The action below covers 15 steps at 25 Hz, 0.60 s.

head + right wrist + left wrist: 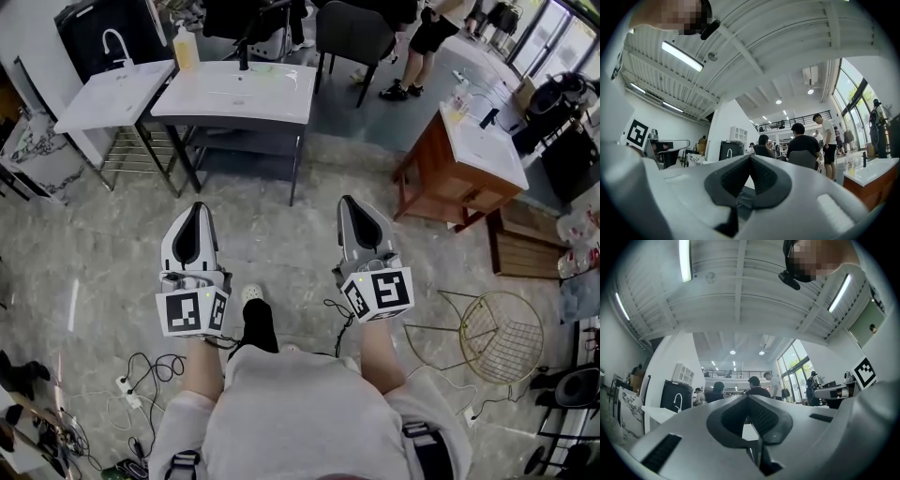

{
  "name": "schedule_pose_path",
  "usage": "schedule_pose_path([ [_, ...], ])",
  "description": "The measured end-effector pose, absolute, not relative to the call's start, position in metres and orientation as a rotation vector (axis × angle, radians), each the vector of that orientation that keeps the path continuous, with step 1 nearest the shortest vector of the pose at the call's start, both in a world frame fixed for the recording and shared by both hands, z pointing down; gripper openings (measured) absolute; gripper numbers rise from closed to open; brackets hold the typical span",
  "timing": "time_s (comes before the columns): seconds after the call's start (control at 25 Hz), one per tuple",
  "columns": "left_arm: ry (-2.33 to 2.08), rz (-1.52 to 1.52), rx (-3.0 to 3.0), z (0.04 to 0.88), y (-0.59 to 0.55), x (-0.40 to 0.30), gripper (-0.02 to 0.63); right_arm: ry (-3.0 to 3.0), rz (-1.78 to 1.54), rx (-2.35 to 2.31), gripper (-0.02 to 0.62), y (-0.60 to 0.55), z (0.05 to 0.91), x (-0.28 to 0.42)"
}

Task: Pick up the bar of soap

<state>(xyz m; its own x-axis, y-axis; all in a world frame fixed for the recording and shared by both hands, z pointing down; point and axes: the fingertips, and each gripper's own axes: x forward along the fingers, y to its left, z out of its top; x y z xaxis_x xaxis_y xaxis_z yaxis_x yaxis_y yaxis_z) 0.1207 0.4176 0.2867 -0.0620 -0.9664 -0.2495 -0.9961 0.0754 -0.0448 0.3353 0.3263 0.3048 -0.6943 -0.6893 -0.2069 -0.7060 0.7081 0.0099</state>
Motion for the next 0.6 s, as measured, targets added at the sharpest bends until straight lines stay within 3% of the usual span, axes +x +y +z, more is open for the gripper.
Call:
schedule_pose_path([
  [0.6, 2.102, 0.214, -2.023, 0.269, 0.273, -0.006, 0.008, 2.674, 0.147, -1.201, 0.011, 0.182, 0.282, 0.221],
])
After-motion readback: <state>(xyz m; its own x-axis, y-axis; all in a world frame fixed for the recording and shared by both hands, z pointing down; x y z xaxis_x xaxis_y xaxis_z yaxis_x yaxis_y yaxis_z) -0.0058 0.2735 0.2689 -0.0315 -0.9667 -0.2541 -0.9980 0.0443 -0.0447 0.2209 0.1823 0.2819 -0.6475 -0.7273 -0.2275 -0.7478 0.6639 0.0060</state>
